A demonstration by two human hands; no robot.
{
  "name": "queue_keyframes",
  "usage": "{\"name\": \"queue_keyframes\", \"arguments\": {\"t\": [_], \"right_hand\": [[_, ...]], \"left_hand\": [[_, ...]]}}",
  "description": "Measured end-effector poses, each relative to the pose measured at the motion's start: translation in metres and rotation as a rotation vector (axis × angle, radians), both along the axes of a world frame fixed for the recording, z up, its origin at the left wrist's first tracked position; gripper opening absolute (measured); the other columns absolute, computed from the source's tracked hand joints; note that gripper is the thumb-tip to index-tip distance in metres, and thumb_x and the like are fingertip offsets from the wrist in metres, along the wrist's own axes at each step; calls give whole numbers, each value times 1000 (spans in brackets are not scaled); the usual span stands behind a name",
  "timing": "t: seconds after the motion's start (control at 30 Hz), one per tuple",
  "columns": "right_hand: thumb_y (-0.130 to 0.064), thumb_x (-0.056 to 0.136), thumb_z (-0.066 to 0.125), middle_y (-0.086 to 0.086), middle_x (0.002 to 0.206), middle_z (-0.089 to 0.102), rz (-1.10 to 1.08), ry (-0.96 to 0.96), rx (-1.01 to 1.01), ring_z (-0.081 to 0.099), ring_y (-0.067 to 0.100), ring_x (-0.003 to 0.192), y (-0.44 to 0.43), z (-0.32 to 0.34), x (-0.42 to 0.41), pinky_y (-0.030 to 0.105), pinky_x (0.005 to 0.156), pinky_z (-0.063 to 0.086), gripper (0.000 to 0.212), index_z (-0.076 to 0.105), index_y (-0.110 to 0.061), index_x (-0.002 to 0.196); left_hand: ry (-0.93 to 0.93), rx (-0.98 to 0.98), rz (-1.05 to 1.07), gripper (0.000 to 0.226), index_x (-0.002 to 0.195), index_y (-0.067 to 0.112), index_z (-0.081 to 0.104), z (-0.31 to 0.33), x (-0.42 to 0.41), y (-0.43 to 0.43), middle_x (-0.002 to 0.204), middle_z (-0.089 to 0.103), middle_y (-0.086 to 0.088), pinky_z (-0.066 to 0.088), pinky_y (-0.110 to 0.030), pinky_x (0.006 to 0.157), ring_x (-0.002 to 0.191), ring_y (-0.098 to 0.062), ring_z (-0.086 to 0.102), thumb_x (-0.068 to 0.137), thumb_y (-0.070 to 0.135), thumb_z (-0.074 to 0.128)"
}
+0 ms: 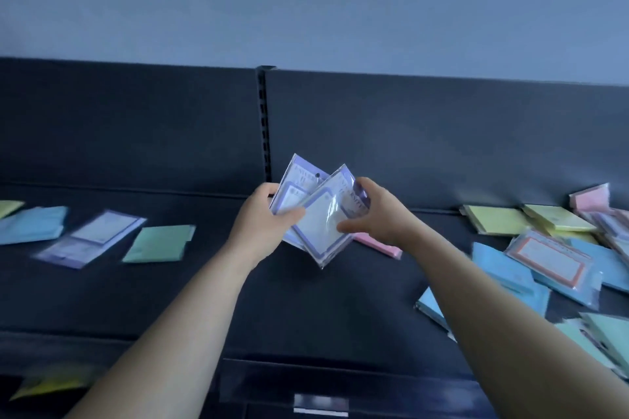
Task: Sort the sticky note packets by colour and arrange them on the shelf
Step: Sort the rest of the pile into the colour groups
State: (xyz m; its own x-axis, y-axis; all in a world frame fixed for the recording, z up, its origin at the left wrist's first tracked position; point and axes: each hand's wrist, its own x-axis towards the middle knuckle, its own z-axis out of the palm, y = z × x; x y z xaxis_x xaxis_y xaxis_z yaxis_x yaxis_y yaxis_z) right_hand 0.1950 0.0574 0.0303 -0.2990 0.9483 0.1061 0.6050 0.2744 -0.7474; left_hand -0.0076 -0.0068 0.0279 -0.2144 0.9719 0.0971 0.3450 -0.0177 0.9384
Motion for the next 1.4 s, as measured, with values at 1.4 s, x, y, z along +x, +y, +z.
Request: {"name": "queue_keyframes", "arguments": {"t": [1.4], "right_hand": [[-49,78,70,4,123,54,-142,-314,-12,48,25,116,-33,-15,-362,36,99,40,60,55,-13,123]], "left_hand": [[605,-57,246,43,131,12,56,-23,-334,-36,125,60,-6,48,-35,89,114,-23,55,92,32,60]]}}
